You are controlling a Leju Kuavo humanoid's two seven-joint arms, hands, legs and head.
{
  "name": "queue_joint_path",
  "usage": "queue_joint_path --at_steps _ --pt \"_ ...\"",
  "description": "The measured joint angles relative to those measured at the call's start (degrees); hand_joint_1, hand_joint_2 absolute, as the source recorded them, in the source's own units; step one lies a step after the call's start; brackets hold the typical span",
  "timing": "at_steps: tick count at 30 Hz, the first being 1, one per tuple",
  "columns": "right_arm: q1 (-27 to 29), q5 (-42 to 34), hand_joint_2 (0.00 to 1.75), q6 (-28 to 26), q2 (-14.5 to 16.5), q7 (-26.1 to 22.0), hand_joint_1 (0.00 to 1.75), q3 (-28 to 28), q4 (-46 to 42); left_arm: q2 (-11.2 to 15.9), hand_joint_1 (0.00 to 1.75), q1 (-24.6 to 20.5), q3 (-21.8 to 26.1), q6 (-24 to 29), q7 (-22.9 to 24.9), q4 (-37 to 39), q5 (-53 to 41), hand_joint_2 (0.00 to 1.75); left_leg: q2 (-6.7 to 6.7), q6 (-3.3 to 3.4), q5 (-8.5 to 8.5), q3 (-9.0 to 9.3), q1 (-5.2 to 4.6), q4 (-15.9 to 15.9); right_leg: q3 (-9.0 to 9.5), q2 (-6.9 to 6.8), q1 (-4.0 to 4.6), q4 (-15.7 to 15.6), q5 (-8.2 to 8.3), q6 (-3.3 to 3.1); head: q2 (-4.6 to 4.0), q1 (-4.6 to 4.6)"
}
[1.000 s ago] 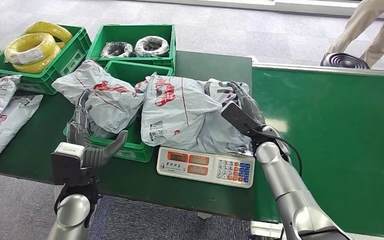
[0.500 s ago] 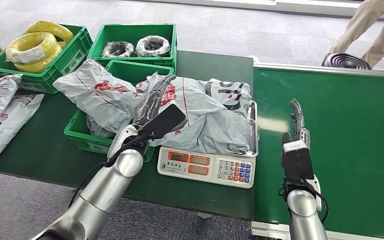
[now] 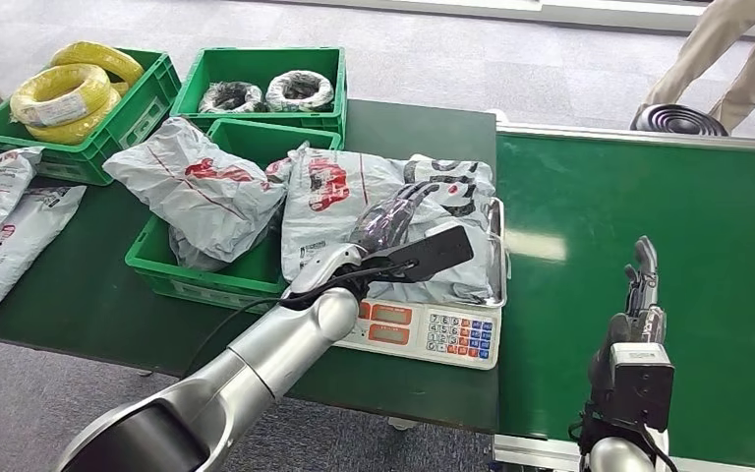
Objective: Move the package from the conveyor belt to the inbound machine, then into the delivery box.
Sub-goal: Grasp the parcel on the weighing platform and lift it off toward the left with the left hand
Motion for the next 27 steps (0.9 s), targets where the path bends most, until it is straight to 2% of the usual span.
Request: queue_joint_path --at_steps 1,3,4,5,8,12,19,23,25,27 --pt "0.21 0.23 0.0 -0.05 0.1 -0.05 0.0 -0.14 -0.34 -0.11 0.47 -0.25 -0.62 -0.66 0.48 0.4 0.22 1.75 -0.01 0.0 0.0 0.01 0.0 0.0 0.0 0.0 0.0 0.0 0.0 0.0 0.0 0.01" --pt "0.74 0.59 0.0 -0.27 0.38 -0.24 0.0 -0.48 -1.3 -0.29 1.33 -0.78 -2.82 -3.07 2.84 1.06 0.95 1.75 -0.02 0.0 0.01 0.01 0.0 0.0 0.0 -0.01 0.0 0.0 0.0 0.0 0.0 0.0" --pt "1.08 0.65 0.0 -0.42 0.55 -0.33 0.0 -0.7 -1.93 -0.36 1.66 -1.1 -4.57 -4.62 4.71 1.39 1.54 1.75 -0.04 0.0 0.01 0.0 0.0 0.01 0.0 -0.02 0.0 0.0 0.0 0.0 0.0 0.0" --pt "1.45 0.63 0.0 -0.55 0.76 -0.38 0.0 -0.95 -2.62 -0.42 1.73 -1.45 -6.63 -6.16 6.82 1.76 2.27 1.75 -0.04 0.0 0.0 -0.01 0.0 0.0 0.0 -0.02 0.0 0.0 0.0 0.0 0.0 0.0" --pt "2.77 0.74 0.0 -0.82 1.45 -0.43 0.0 -1.68 -4.54 -0.49 1.75 -2.67 -13.73 -9.55 12.04 3.4 5.08 1.75 -0.03 0.01 -0.01 -0.02 0.0 0.0 -0.01 -0.01 0.0 0.0 0.0 0.01 0.0 0.0" --pt "4.16 1.25 0.0 -0.95 2.47 -0.86 0.0 -2.06 -5.9 -0.49 1.75 -4.29 -20.88 -10.94 14.57 6.16 7.15 1.75 -0.02 0.0 -0.02 -0.02 0.0 0.0 0.0 0.0 0.0 0.0 -0.01 0.01 0.0 0.0" --pt "4.34 2.13 0.0 -0.98 3.38 -0.83 0.0 -2.28 -6.13 -0.49 1.75 -7.17 -25.43 -9.64 16.03 10.99 5.75 1.75 0.0 0.0 0.01 0.06 0.0 -0.01 0.07 0.0 0.0 0.01 0.0 0.0 0.0 0.0" --pt "4.67 2.67 0.0 -1.21 3.74 -0.49 0.0 -2.3 -6.5 -0.39 1.75 -8.16 -26.43 -3.89 18.09 13.36 -0.24 1.75 0.0 0.0 0.02 0.05 0.0 -0.01 0.06 0.01 0.0 0.01 0.0 0.0 0.0 -0.01" --pt "5.08 2.75 0.0 -1.32 3.87 -0.32 0.0 -2.29 -6.72 -0.09 1.75 -8.48 -25.98 2.21 17.35 13.83 -1.58 1.75 -0.01 0.0 0.02 0.04 0.0 -0.01 0.05 0.01 0.0 0.02 0.0 0.0 0.0 -0.01" --pt "5.48 2.78 0.0 -1.5 3.98 -0.13 0.0 -2.27 -6.85 0.43 1.75 -8.75 -23.86 9.58 14.48 13.07 -2.29 1.75 -0.01 0.0 0.02 0.02 0.0 -0.01 0.04 0.01 0.0 0.02 0.0 0.0 0.0 -0.01"
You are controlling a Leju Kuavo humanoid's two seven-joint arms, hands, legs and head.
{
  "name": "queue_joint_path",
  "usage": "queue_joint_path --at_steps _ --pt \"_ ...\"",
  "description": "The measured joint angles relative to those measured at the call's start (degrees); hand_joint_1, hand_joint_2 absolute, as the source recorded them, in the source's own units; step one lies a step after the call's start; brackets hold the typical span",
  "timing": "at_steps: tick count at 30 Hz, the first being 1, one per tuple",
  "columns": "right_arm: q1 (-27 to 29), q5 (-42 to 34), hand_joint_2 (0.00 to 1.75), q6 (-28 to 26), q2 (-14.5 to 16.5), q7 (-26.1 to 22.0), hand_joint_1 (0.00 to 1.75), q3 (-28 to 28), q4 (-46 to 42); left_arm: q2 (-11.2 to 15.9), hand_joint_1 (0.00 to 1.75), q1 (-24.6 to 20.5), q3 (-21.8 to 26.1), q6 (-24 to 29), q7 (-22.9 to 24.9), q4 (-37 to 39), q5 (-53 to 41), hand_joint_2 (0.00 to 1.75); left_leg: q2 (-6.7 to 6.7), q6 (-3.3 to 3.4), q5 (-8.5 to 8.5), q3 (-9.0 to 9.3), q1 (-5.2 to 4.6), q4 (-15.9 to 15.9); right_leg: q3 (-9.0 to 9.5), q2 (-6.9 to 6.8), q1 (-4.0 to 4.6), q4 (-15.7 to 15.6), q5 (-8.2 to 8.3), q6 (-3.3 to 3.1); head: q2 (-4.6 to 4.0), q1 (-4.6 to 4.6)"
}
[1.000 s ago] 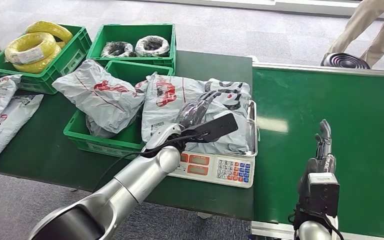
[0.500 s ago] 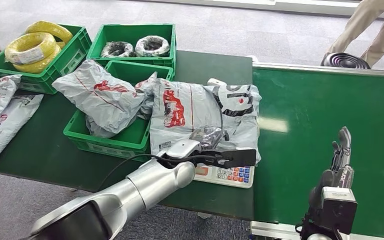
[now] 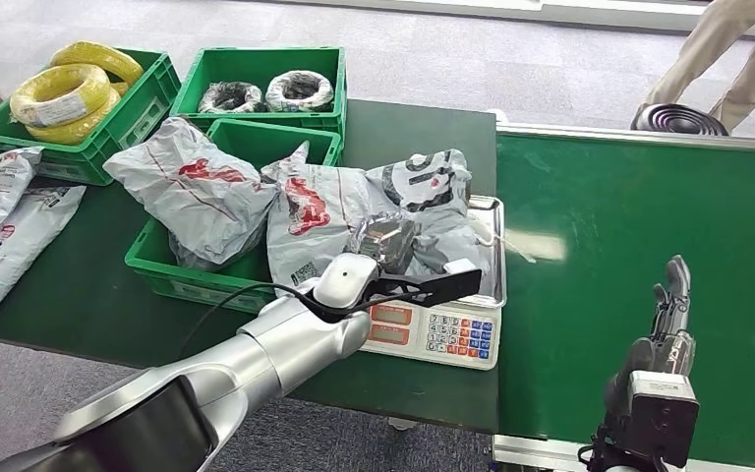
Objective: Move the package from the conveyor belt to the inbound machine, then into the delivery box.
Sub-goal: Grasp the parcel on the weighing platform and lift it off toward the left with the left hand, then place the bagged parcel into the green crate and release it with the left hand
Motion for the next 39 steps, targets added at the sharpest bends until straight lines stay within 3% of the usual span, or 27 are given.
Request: queue_joint_path --at_steps 3,10,15,17,18,22,25,30,35,39 --pt "0.38 0.0 0.0 -0.55 0.05 0.21 0.0 0.09 -0.05 1.36 1.75 0.34 6.9 9.2 -6.17 -6.24 -3.12 1.75 0.0 0.0 0.0 -0.02 0.0 0.0 -0.02 0.0 0.0 0.0 0.0 0.0 0.0 0.0" --pt "0.86 -0.91 0.0 -1.76 0.06 0.26 0.0 0.27 -0.03 4.85 1.75 3.56 25.78 21.42 -17.52 -32.48 -10.44 1.75 0.2 0.0 -0.01 -0.04 0.01 -0.02 -0.07 0.11 0.01 0.01 0.0 0.0 0.0 -0.01" --pt "0.93 -1.11 0.0 -2.63 0.04 0.25 0.0 0.38 -0.03 4.98 1.75 6.58 38.38 23.67 -28.81 -46.14 -15.01 1.75 0.22 0.0 0.0 -0.02 0.01 -0.03 -0.06 0.1 0.02 0.01 -0.01 -0.01 0.0 0.01" --pt "1.02 -1.09 0.0 -2.96 0.05 0.29 0.0 0.4 -0.03 5.07 1.75 6.87 43.18 23.38 -26.6 -48.32 -19.33 1.75 0.22 0.0 0.0 -0.01 0.01 -0.03 -0.04 0.1 0.02 0.01 -0.01 -0.01 0.0 0.02" --pt "1.06 -1.02 0.0 -3.07 0.06 0.38 0.0 0.44 -0.03 5.48 1.75 6.54 45.01 23.03 -23.1 -48.24 -21.23 1.75 0.22 -0.01 0.0 0.0 0.01 -0.03 -0.03 0.1 0.02 0.01 0.0 -0.01 0.0 0.02" --pt "1.16 -0.28 1.75 -3.17 0.14 1.47 0.0 0.58 -0.16 9.05 1.75 2.92 50.06 17.39 -7.5 -40.3 -24.16 1.75 0.22 -0.05 0.07 0.06 0.02 -0.03 -0.01 0.11 0.04 0.01 0.04 -0.06 0.0 0.02" --pt "1.16 -0.02 1.75 -2.82 0.15 2.16 0.0 0.78 -0.2 11.99 1.75 -0.48 52.91 11.01 -2.44 -29.39 -24.2 1.75 0.23 -0.07 0.14 0.07 0.03 -0.03 0.01 0.12 0.05 0.03 0.09 -0.11 0.0 0.02" --pt "1.13 -0.38 1.75 -2.43 0.03 2.34 0.0 0.9 -0.2 15.22 1.75 -2.39 55.17 4.16 1.01 -14.22 -25.18 1.75 0.29 -0.07 0.14 0.03 0.03 -0.03 -0.06 0.19 0.05 0.05 0.13 -0.14 0.0 0.02" --pt "0.93 -1.35 1.75 -1.74 -0.5 2.34 0.0 0.9 -0.17 16.39 1.75 -2.29 56.82 -11.93 -0.46 -5.0 -22.45 1.75 0.25 -0.07 0.13 -0.11 0.02 -0.03 -0.13 0.16 0.04 0.05 0.12 -0.14 0.0 0.02" --pt "0.38 -1.73 1.75 -1.25 -0.91 2.32 0.0 0.82 -0.1 16.39 1.75 -2.21 57.54 -18.7 -1.01 -0.86 -21.78 1.75 0.24 -0.06 0.13 -0.11 0.01 -0.03 -0.14 0.16 0.02 0.04 0.12 -0.13 0.0 0.03"
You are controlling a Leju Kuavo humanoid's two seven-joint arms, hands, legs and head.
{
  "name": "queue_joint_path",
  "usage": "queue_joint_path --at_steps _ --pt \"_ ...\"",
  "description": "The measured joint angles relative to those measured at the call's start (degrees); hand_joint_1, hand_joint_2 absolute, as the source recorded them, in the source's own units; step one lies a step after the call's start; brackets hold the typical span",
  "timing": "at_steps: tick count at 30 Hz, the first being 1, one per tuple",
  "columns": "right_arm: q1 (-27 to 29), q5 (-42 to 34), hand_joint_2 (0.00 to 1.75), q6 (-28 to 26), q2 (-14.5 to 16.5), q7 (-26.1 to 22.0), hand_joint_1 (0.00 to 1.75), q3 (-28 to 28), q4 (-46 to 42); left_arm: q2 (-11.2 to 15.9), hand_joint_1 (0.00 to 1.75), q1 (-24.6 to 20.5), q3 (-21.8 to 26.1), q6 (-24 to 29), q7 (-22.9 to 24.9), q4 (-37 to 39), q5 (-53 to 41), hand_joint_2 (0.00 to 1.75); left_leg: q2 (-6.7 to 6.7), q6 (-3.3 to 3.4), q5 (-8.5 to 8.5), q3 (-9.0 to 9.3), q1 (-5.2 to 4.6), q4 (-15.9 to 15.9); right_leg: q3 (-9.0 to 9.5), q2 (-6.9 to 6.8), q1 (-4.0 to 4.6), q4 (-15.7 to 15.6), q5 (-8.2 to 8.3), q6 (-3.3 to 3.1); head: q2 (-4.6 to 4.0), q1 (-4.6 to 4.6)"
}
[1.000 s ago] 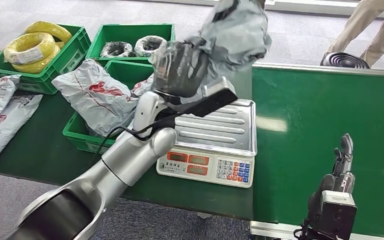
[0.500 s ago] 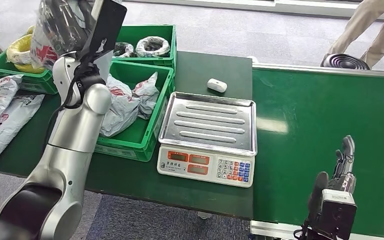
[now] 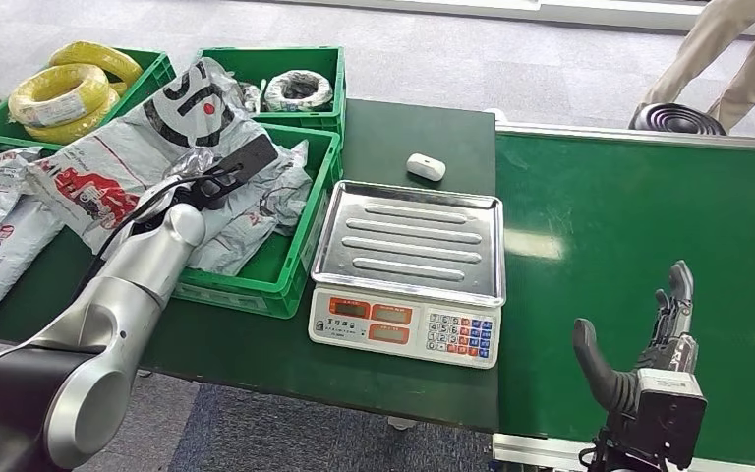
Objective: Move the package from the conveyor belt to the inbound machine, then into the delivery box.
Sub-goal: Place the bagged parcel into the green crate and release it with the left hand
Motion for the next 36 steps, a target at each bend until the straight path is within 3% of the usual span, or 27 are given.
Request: queue_joint_path --at_steps 6,10,16,20,23,28,33,36 --pt "-0.76 -0.01 1.75 0.1 -0.46 0.0 0.0 -0.01 0.34 -0.15 1.64 0.03 0.76 -4.71 -1.82 2.69 1.4 1.75 0.0 0.0 0.0 0.05 0.01 0.0 0.01 0.0 0.02 0.0 0.0 0.0 0.0 -0.01" --pt "-1.08 -0.11 1.75 0.1 -0.75 0.0 0.0 -0.01 0.75 -0.19 1.62 0.09 2.42 -5.07 -4.67 3.3 3.7 1.75 0.0 -0.01 0.01 0.06 0.02 -0.01 0.02 0.0 0.03 0.01 0.0 -0.01 0.0 -0.02" --pt "-1.36 -0.19 1.75 0.1 -0.99 0.0 0.0 -0.01 1.22 -0.19 1.57 0.11 3.69 -5.41 -5.34 3.6 4.19 1.75 -0.01 -0.01 0.01 0.05 0.01 0.0 0.05 0.0 0.02 0.01 0.0 0.0 0.0 -0.01" --pt "-1.39 -0.19 1.75 0.11 -1.08 0.0 0.0 -0.01 1.42 -0.19 0.07 0.15 4.04 -5.0 -5.87 3.63 4.5 1.75 -0.01 0.0 0.01 0.05 0.01 0.0 0.05 -0.01 0.01 0.01 0.0 0.0 0.0 -0.01" --pt "-1.56 -0.17 1.75 0.16 -1.13 0.0 0.0 -0.01 1.5 -0.2 0.0 0.62 5.12 1.51 -8.43 3.23 6.72 1.75 -0.02 -0.01 0.01 0.05 0.01 0.0 0.04 0.0 0.02 0.01 0.0 0.0 -0.01 -0.01" --pt "-1.56 -0.15 1.75 -0.03 -1.1 0.08 0.0 0.12 1.55 -0.5 0.0 2.15 10.67 25.48 -21.47 -0.98 18.77 1.75 0.03 -0.01 0.01 0.06 0.03 -0.01 -0.01 0.03 0.04 0.01 0.01 -0.01 0.0 -0.01" --pt "-0.94 -0.34 1.75 -0.88 -1.1 0.02 0.0 0.77 2.28 -0.47 0.0 5.86 12.81 31.99 -33.16 -11.31 33.08 1.75 0.01 -0.01 0.0 0.02 0.03 -0.01 -0.01 0.0 0.04 0.01 -0.01 -0.02 0.0 -0.01" --pt "-0.42 -0.49 1.75 -1.23 -1.1 -0.11 0.0 0.9 2.93 -0.38 0.0 9.55 11.24 33.64 -36.02 -19.19 38.16 1.75 0.01 -0.01 0.0 0.0 0.02 -0.01 -0.02 0.0 0.03 0.01 -0.02 -0.02 0.0 0.0"
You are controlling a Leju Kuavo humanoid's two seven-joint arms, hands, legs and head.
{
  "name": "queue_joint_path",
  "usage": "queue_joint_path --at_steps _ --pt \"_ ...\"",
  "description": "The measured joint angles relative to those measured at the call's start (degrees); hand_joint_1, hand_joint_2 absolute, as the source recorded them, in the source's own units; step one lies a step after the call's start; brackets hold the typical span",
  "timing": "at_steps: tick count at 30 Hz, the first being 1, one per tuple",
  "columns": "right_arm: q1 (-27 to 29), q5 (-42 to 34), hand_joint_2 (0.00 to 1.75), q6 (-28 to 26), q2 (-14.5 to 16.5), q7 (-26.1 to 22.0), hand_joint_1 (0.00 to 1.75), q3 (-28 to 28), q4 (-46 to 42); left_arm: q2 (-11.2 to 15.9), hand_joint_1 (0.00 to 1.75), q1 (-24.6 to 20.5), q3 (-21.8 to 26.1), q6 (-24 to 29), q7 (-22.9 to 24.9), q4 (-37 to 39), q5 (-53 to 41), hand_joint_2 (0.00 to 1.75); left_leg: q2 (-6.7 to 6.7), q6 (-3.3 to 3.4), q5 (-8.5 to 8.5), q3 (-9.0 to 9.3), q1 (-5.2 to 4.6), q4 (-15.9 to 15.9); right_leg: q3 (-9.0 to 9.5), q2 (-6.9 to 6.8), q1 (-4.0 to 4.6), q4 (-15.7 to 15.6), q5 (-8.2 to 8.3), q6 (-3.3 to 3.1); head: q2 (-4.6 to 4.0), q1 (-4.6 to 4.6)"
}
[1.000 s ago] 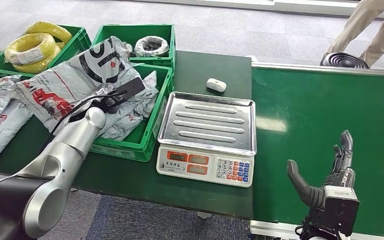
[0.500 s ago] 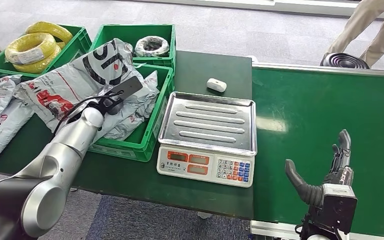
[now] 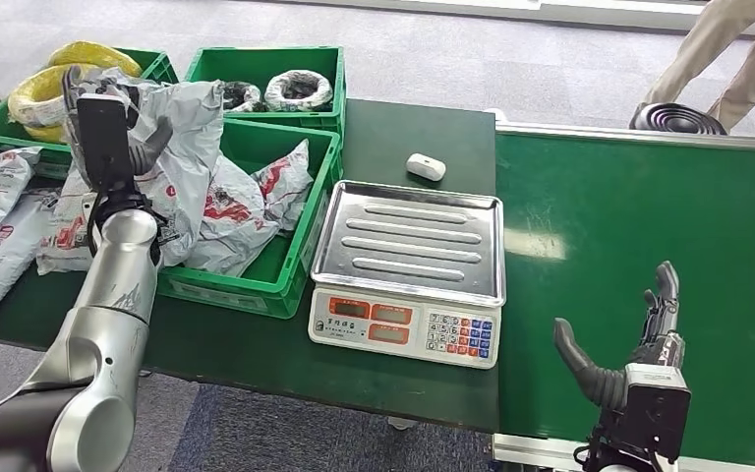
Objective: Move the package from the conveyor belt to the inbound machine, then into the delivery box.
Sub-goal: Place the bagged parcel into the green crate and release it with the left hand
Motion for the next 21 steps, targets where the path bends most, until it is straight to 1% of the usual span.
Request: queue_joint_path --at_steps 3,5,8,11,13,15,18,19,21 --pt "0.71 -0.52 1.75 -0.35 -0.01 -0.06 0.0 -0.03 0.51 0.65 0.0 3.08 -3.26 1.3 -1.75 -6.79 5.4 1.75 -0.02 0.0 0.0 -0.01 -0.01 0.0 0.0 -0.03 -0.01 -0.01 0.0 0.0 0.0 0.01" --pt "1.5 -1.18 1.75 -0.39 -0.02 -0.11 0.0 -0.07 0.62 1.34 0.0 5.33 -5.97 2.5 -4.21 -11.2 9.17 1.75 -0.02 0.0 -0.01 -0.01 -0.02 0.0 0.01 -0.03 -0.02 -0.01 0.0 0.0 0.0 0.01" --pt "2.76 -1.85 1.75 -0.37 -0.02 -0.14 0.0 -0.25 0.67 2.33 0.0 10.26 -10.21 3.92 -7.07 -19.39 11.74 1.75 -0.01 -0.01 -0.03 0.0 -0.02 0.0 -0.01 -0.01 -0.02 -0.01 0.0 0.0 0.0 -0.01" --pt "3.44 -2.11 1.75 -0.24 -0.02 -0.11 0.0 -0.48 0.79 3.21 0.0 15.54 -14.17 3.93 -7.15 -27.16 12.67 1.75 -0.01 -0.02 -0.04 -0.02 -0.01 0.0 -0.04 -0.01 -0.01 -0.01 -0.02 0.01 0.0 -0.01" --pt "3.63 -2.22 1.75 0.16 -0.02 0.07 0.0 -0.57 0.84 3.69 0.0 18.89 -15.86 3.02 -7.57 -31.38 13.93 1.75 0.03 -0.02 -0.06 -0.02 -0.01 -0.03 -0.03 0.02 -0.01 -0.01 -0.02 0.01 0.0 -0.01" --pt "4.11 -2.17 1.75 0.92 0.02 0.55 0.0 -0.69 0.85 4.09 0.0 24.22 -17.03 0.69 -8.77 -36.89 15.88 1.75 0.21 -0.05 -0.14 0.05 -0.01 -0.05 -0.01 0.18 -0.02 -0.01 -0.04 0.0 0.0 -0.02" --pt "5.48 -1.93 1.75 1.84 0.11 0.98 0.0 -0.92 0.88 4.35 0.0 35.6 -18.1 -2.97 -11.43 -45.99 18.2 1.75 0.43 -0.08 -0.29 0.14 -0.01 -0.06 -0.04 0.39 -0.02 -0.02 -0.15 0.0 0.0 -0.02" --pt "5.9 -1.91 1.75 1.97 0.13 0.97 0.0 -0.97 0.89 4.38 0.0 39.09 -18.36 -3.5 -12.18 -48.4 18.61 1.75 0.43 -0.08 -0.31 0.12 -0.01 -0.06 -0.06 0.4 -0.01 -0.02 -0.2 0.02 0.0 -0.01" --pt "6.42 -1.9 1.75 2.04 0.16 0.97 0.0 -1.02 0.9 4.44 0.0 44.25 -18.77 -3.92 -12.95 -52.07 19.07 1.75 0.38 -0.05 -0.35 0.09 -0.01 -0.06 -0.07 0.37 -0.01 -0.03 -0.25 0.05 0.0 0.0"
